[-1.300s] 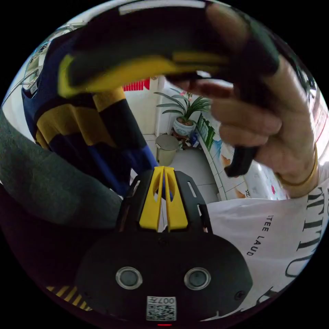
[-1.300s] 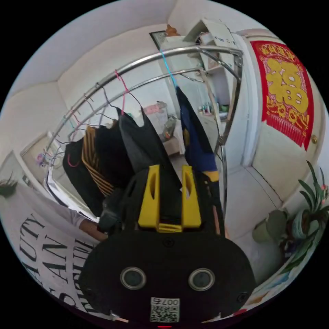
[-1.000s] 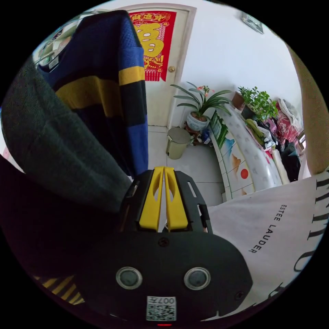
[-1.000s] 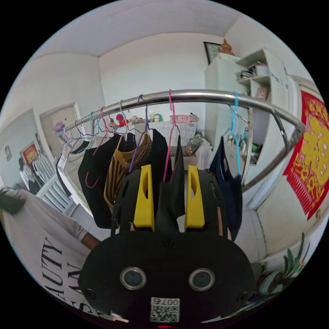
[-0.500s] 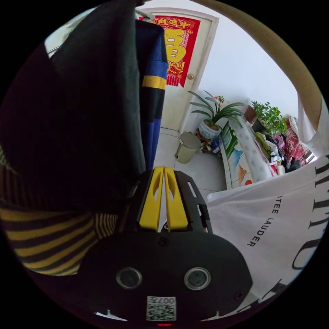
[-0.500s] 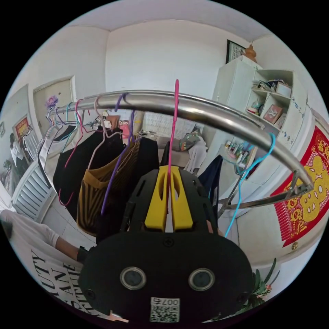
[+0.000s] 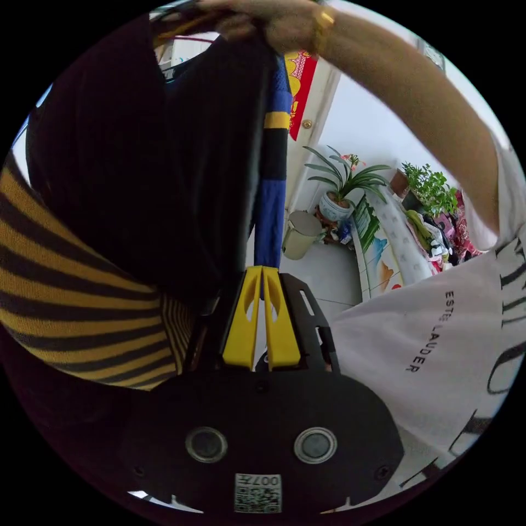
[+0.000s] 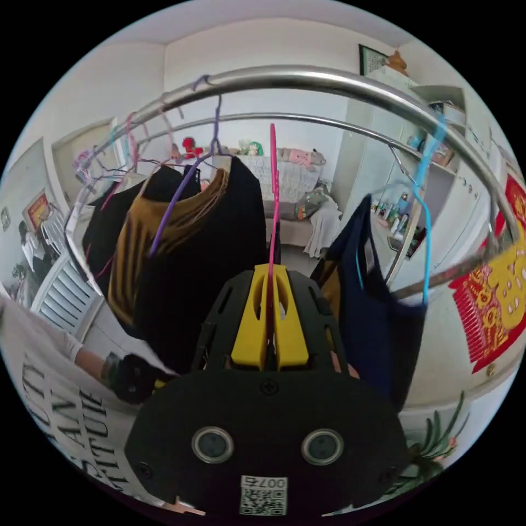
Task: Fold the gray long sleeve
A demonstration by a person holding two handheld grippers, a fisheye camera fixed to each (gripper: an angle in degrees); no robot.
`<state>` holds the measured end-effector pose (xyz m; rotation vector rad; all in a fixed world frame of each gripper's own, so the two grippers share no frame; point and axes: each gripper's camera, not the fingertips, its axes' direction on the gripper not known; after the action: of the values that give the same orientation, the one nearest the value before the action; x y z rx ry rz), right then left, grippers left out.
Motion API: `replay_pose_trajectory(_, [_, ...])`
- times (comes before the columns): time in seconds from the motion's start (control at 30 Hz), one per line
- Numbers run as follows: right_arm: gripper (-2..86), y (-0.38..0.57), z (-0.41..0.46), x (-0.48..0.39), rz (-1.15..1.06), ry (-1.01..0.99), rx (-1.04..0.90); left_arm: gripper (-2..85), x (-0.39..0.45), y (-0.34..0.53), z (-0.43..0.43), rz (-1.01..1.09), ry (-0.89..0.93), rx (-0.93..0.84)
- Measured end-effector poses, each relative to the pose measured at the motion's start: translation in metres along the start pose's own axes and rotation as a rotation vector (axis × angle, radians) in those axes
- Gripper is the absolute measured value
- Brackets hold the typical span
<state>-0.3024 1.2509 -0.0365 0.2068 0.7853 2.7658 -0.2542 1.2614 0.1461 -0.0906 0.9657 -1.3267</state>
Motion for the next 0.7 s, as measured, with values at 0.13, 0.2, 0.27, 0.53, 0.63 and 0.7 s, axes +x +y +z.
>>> replay_pose_trajectory(0.13, [-0.1,0.148,-0.075,0.012,0.223,-0.014,0.139,1.0,0.004,0.001,0.005,0.057,-0.003,0.008])
replay_pose_trajectory(0.2, [-0.1,0.205,-0.120,0.009,0.286,-0.031,0.181,4.3,0.011,-0.011,0.007,0.112,0.022,0.015])
replay_pose_trajectory(0.27, [-0.1,0.265,-0.184,-0.008,0.367,0.014,0.214,5.9,0.023,-0.027,0.005,0.171,0.019,0.040])
replay_pose_trajectory(0.53, [0.0,0.362,-0.346,-0.148,0.482,0.382,0.134,11.5,0.136,-0.134,0.024,0.503,0.263,0.191])
replay_pose_trajectory(0.63, [0.0,0.383,-0.388,-0.211,0.520,0.527,0.052,13.9,0.218,-0.170,0.040,0.647,0.459,0.220])
replay_pose_trajectory(0.7, [0.0,0.395,-0.413,-0.249,0.550,0.592,0.025,14.5,0.299,-0.188,0.045,0.797,0.645,0.239])
